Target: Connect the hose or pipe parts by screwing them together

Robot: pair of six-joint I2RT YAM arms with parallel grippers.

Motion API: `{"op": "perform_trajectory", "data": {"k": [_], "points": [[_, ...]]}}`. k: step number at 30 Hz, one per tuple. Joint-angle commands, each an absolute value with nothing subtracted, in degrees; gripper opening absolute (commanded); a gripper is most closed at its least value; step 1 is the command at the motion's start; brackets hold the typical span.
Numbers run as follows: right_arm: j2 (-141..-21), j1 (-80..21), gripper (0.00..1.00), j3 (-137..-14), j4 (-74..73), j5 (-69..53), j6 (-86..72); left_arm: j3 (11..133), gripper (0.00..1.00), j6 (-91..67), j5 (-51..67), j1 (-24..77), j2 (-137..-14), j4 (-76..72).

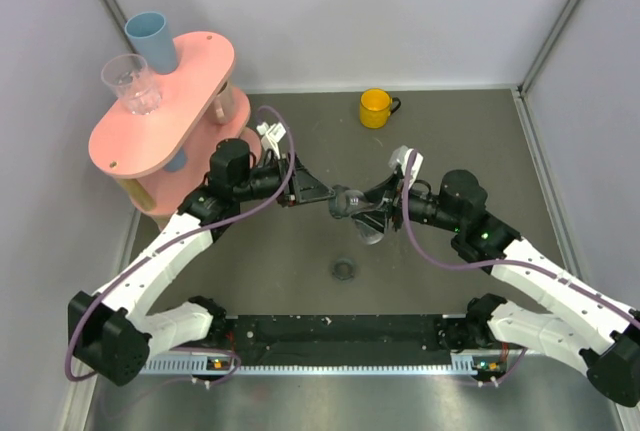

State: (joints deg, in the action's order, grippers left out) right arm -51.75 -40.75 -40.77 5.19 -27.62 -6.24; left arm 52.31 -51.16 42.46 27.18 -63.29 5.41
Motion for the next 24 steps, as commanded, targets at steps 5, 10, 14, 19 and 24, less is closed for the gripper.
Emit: {"op": "perform_trajectory", "data": {"k": [5,10,14,19,24], "points": [[-49.7,-41.4,0.19,-41.0,10.3,-28.1,-6.3,49.4,0.54,-54.9,46.3,27.3,-63.4,-3.9],[-49.2,-41.5,0.18,-40.3,10.5,-28.0,-6.2,46.9,0.54,-58.7,48.1,27.3,-63.1,-9.6],[-49.3,-41.5,0.18,-40.2,10.3,-28.5,-6.2,46.0,0.52,-59.7,48.2,27.3,-62.9,-11.6],[-49.1,-41.4,0.18,-39.7,10.4,-28.4,-6.7,44.6,0.47,-63.0,49.1,27.3,-63.6,-15.9],[-48.6,-41.5,0.18,-39.8,8.9,-27.9,-6.1,43.9,0.18,-63.5,50.1,27.3,-64.1,-15.6]]}}
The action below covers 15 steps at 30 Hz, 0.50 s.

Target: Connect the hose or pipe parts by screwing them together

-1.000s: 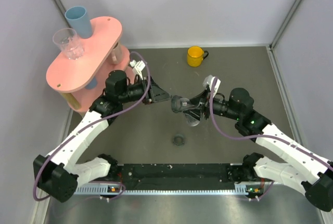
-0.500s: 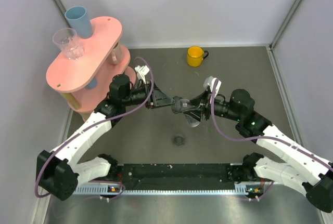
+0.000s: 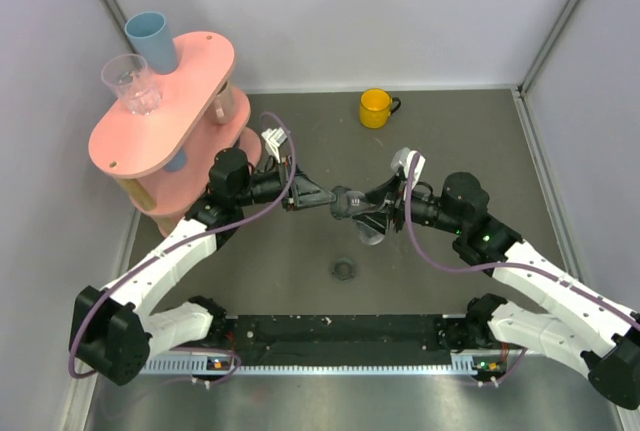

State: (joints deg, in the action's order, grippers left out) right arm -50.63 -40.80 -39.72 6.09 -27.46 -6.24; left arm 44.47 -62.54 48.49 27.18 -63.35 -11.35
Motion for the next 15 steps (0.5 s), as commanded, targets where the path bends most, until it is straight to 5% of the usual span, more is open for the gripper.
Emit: {"op": "perform_trajectory", "data": {"k": [1,2,15], "points": [[-48.3,-41.5,0.18,-39.6,8.6,-27.3,-6.0,43.8,0.08,-63.5,50.1,27.3,-63.7,-15.6],[-48.1,-41.5,0.17,-39.2,8.5,-26.9,-5.9,43.6,0.00,-63.1,49.9,27.2,-63.7,-15.5],[-44.0,-41.3,0.17,-35.5,8.1,-23.4,-5.9,48.2,0.00,-46.7,45.3,27.0,-62.0,0.9]]}}
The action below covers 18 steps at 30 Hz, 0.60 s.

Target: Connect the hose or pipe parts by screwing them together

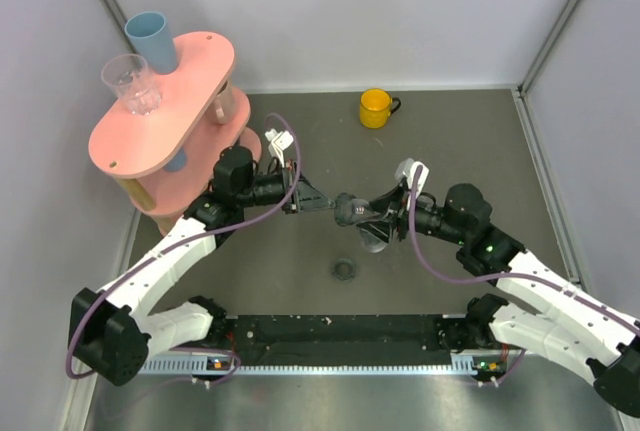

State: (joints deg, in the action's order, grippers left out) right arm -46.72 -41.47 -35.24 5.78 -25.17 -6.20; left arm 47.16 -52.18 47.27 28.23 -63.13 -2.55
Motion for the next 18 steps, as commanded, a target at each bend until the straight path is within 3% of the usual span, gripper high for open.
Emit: {"op": "perform_trajectory", "data": {"k": [1,5,11,13,15,18], "points": [[-43.5,-41.4,0.17,-35.2,8.3,-22.7,-5.9,47.5,0.00,-48.2,46.0,27.0,-61.8,-1.4],[-43.0,-41.3,0.22,-34.1,9.5,-22.2,-7.1,45.8,0.00,-52.2,47.5,27.0,-61.1,-7.9],[-44.6,-41.2,0.17,-34.7,9.0,-24.3,-6.9,46.2,0.00,-52.0,49.0,27.0,-61.5,-7.9],[-43.7,-41.3,0.17,-34.5,9.5,-23.6,-6.8,46.2,0.16,-52.1,49.2,27.0,-61.3,-7.6],[-43.4,-41.3,0.17,-34.5,9.7,-24.2,-6.4,46.1,0.48,-52.7,49.0,27.0,-60.4,-7.4],[-43.9,-41.3,0.17,-35.2,9.5,-25.5,-6.3,46.1,0.61,-53.0,48.2,27.0,-59.9,-7.3]]}}
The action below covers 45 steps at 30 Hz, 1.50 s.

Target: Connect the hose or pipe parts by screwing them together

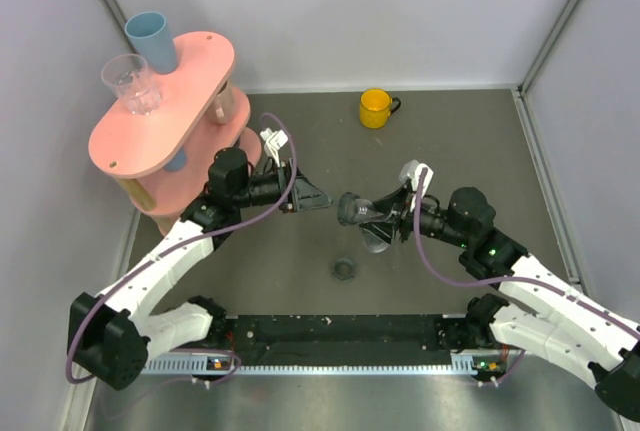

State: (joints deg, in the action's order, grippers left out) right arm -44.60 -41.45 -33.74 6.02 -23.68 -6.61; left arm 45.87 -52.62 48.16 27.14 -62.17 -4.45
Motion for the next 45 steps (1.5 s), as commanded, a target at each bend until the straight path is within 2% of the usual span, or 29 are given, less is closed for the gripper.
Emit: {"op": "perform_trajectory", "data": {"k": [1,10,13,15,17,19,21,23,24,26,27,28,30,31,32,35,45], "points": [[-44.1,-41.3,0.17,-35.2,9.5,-25.8,-6.3,46.1,0.62,-53.2,48.2,27.0,-60.2,-7.2],[-43.9,-41.3,0.17,-34.9,11.2,-27.5,-6.6,47.7,0.58,-55.4,50.1,29.0,-64.8,-8.5],[-44.0,-41.2,0.17,-34.8,11.3,-27.9,-6.6,47.1,0.54,-57.2,50.8,30.2,-65.6,-11.4],[-44.1,-41.2,0.17,-34.5,11.3,-27.7,-6.6,46.5,0.48,-59.7,51.3,30.8,-66.0,-15.2],[-44.0,-41.3,0.17,-34.2,11.3,-27.5,-6.4,45.1,0.40,-62.3,52.1,30.8,-65.7,-18.1],[-44.1,-41.3,0.17,-33.9,11.3,-27.2,-6.4,44.4,0.17,-63.2,51.9,30.8,-65.5,-19.9],[-44.3,-41.2,0.20,-33.8,11.3,-27.1,-6.3,44.2,0.00,-63.1,51.9,30.8,-65.1,-20.1],[-44.4,-41.3,0.27,-33.6,11.2,-26.3,-6.5,44.2,0.00,-62.3,52.0,30.8,-65.0,-20.0],[-44.2,-41.3,0.38,-33.6,11.1,-26.2,-6.6,44.4,0.00,-61.6,51.9,30.8,-65.0,-18.7],[-44.3,-41.3,0.51,-34.2,9.0,-26.1,-6.4,45.3,0.00,-57.3,50.5,30.8,-64.9,-14.8],[-44.5,-41.3,0.66,-35.5,7.7,-26.2,-6.2,47.1,0.00,-55.0,50.0,30.8,-65.0,-12.2],[-44.6,-41.3,0.74,-36.2,6.6,-26.2,-5.5,47.8,0.00,-50.8,49.4,30.8,-65.0,-7.6],[-44.6,-41.3,0.85,-37.8,4.2,-25.8,-4.8,49.6,0.00,-46.1,48.3,30.8,-64.6,-4.5],[-44.7,-41.3,0.87,-38.1,4.0,-25.7,-4.5,50.2,0.00,-44.8,48.0,30.8,-64.5,-2.2],[-44.9,-41.3,0.92,-38.6,3.8,-25.7,-4.2,50.7,0.00,-43.8,47.5,30.8,-64.5,-0.9],[-47.5,-41.3,0.96,-41.0,3.4,-26.0,-2.7,52.6,0.00,-40.8,46.9,30.8,-65.0,2.9],[-58.6,-41.2,0.95,-46.2,8.7,-37.3,2.5,52.3,0.00,-39.6,46.5,31.0,-63.7,3.3]]}}
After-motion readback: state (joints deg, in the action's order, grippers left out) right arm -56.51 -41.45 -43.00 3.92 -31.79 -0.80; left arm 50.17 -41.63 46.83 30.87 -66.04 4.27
